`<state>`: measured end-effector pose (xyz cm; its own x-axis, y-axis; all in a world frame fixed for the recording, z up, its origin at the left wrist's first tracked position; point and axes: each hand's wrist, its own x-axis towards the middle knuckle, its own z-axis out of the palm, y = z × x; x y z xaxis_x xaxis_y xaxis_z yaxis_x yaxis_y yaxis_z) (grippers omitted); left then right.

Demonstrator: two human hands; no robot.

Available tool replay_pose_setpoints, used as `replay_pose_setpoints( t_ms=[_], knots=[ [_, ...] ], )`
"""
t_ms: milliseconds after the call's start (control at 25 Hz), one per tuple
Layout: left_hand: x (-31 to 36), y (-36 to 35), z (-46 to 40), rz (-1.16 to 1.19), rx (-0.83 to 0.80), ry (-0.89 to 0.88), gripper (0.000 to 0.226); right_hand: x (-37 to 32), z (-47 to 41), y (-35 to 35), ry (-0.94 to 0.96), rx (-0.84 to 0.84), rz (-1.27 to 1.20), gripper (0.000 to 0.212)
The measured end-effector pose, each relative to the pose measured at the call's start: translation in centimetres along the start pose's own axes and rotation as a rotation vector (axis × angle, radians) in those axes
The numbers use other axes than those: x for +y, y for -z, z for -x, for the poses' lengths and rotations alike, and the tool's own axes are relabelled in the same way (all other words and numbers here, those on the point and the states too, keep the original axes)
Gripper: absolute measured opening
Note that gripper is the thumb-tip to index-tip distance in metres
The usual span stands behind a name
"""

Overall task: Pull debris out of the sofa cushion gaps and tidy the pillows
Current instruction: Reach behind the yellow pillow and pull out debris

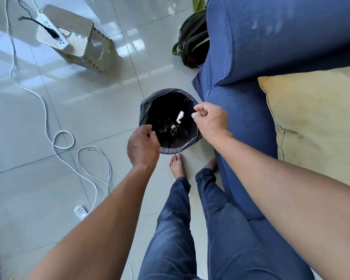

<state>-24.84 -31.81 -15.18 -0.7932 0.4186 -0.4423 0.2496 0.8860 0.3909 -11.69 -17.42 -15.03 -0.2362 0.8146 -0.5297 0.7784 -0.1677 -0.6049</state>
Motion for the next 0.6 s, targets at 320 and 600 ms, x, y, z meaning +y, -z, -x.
replay_pose_setpoints(
  t_ms=[320, 600],
  knots=[
    [6.9, 0.1, 2.7, 0.046, -0.062, -0.209, 0.023, 2.1, 2.7, 7.4, -0.051, 0.127, -0.143, 0.009],
    [23.2, -4.0, 7.7, -0.027, -0.221, -0.566, 0.023, 6.5, 2.8, 21.1, -0.130, 0.452, -0.391, 0.009]
  ],
)
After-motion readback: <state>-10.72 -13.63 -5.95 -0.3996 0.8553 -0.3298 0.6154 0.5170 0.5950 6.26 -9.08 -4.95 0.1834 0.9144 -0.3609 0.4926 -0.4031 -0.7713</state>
